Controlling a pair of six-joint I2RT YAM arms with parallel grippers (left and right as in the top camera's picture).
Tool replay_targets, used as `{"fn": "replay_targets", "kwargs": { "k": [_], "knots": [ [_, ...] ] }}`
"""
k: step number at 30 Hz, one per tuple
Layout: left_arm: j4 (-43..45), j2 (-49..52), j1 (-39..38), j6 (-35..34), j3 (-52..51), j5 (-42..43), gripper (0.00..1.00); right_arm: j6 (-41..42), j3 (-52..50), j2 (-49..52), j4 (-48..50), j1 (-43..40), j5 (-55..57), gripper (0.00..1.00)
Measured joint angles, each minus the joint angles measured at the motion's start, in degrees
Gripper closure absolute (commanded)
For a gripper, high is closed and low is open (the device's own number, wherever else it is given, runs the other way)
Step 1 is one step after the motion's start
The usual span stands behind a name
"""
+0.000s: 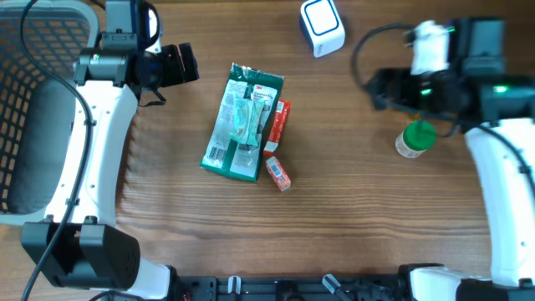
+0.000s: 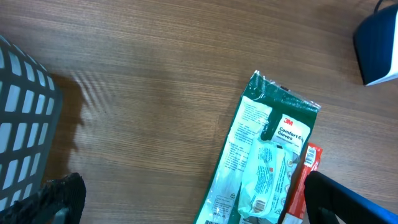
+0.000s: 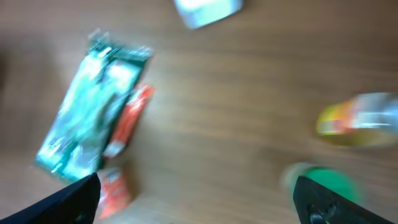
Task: Scan the item barcode
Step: 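Carry the Vim bottle rightward and stand it beside the jar, then move the right gripper left over the small Kleenex tissue pack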
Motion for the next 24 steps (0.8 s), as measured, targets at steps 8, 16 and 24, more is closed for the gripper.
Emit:
{"fn": "replay_targets", "kwargs": {
  "k": [8,16,24],
  "knots": [
    [-0.02,0.00,0.00,0.00,0.00,0.02,0.00,14.32,-14.97,0.31,15.65,17.55,-2.49,0.00],
    [0.02,0.00,0.00,0.00,0.00,0.00,0.00,30.80,-25.73,1.57,27.69,21.73,-3.06,0.05],
    [0.02,0.00,0.00,0.00,0.00,0.00,0.00,32.74,-25.97,1.81,27.61,21.73,-3.06,0.10]
  ]
}}
